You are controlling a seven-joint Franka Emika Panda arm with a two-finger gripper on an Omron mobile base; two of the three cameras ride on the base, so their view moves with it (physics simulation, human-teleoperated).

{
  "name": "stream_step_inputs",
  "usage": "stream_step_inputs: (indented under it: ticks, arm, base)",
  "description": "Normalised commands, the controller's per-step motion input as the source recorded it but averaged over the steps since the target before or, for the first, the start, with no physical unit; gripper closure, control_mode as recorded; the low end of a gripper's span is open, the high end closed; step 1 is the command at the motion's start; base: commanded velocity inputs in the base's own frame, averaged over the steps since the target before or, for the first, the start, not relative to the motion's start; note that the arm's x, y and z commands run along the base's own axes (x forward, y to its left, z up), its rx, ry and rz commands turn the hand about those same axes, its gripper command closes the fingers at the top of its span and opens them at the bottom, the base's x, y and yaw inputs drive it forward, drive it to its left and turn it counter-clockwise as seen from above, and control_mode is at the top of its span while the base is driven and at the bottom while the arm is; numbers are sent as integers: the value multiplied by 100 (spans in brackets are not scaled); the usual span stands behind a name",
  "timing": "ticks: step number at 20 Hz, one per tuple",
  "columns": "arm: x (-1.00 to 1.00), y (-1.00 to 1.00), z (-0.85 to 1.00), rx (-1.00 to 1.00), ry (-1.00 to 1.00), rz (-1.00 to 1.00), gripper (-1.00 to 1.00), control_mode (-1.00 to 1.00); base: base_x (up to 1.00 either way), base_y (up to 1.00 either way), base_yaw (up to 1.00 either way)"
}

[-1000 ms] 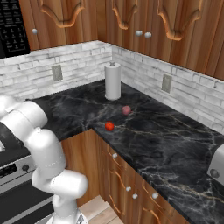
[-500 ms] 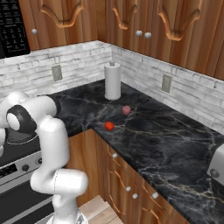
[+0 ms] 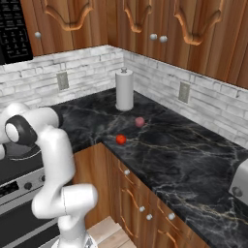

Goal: Place the pan on the front right burner on the stove. Then place the tomato and the onion in the pan and turn on the front right burner.

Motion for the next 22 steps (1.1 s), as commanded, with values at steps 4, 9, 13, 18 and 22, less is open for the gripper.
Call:
stream_step_inputs:
  ticks: [4,9,13,18,22]
  arm:
    - [23,0,-7,1,0,-7,100,-100]
    - [13,0,-18,1,0,-12,100,-100]
    - [3,0,-22,0,0,-13,100,-100]
    - [3,0,-20,0,2,-11,-100,-100]
    - [0,0,-2,0,2,-7,-100,-100]
  base:
    - [0,0,0]
    - [0,0,0]
    - [0,0,0]
    - [0,0,0]
    - [0,0,0]
